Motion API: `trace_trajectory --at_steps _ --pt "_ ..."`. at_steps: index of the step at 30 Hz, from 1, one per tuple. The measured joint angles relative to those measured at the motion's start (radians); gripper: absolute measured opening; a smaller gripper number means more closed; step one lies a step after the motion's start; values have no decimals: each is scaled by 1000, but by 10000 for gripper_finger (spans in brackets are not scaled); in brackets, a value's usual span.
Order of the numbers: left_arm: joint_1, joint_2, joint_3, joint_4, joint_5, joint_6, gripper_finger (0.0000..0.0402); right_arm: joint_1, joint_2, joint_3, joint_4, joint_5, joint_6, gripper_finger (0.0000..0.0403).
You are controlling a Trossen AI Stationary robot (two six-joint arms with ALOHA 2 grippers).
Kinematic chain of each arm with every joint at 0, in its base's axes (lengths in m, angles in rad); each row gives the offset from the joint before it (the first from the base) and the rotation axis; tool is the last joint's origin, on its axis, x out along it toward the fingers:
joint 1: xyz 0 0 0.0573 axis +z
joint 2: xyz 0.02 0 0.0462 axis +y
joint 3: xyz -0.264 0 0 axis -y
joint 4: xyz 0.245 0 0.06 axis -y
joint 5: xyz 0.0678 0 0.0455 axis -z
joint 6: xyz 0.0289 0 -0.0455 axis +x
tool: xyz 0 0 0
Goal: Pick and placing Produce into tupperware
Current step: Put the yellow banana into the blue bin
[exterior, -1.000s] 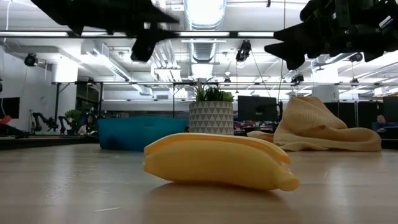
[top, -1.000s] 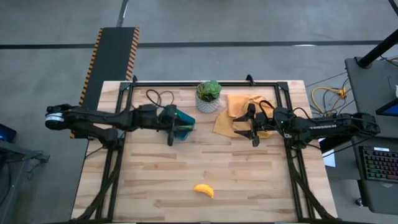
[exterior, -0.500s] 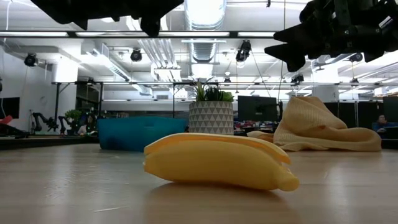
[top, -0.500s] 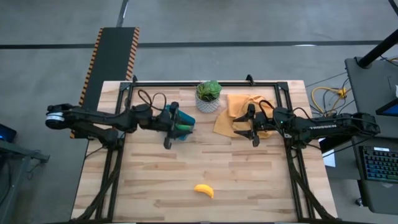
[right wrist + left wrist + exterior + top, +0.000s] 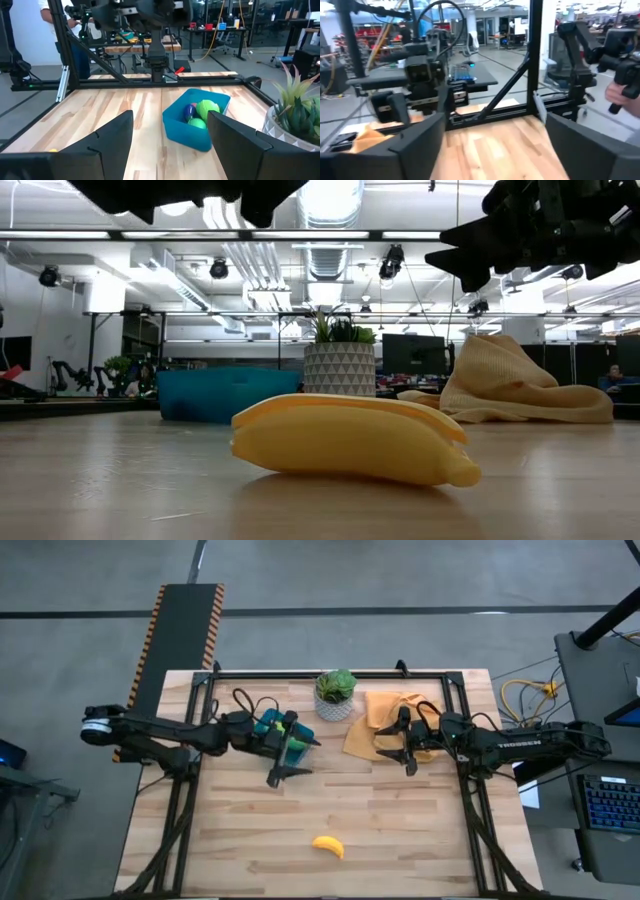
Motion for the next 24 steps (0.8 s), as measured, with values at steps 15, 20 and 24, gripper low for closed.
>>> trace_trajectory --at_steps 15,20,24 --pt "-146 120 338 -592 -147 29 340 0 0 0 21 10 1 247" --pt "-213 184 403 -760 -356 67 340 0 0 0 21 10 1 247" --pt "-265 247 448 -847 -427 49 340 0 0 0 20 10 1 247"
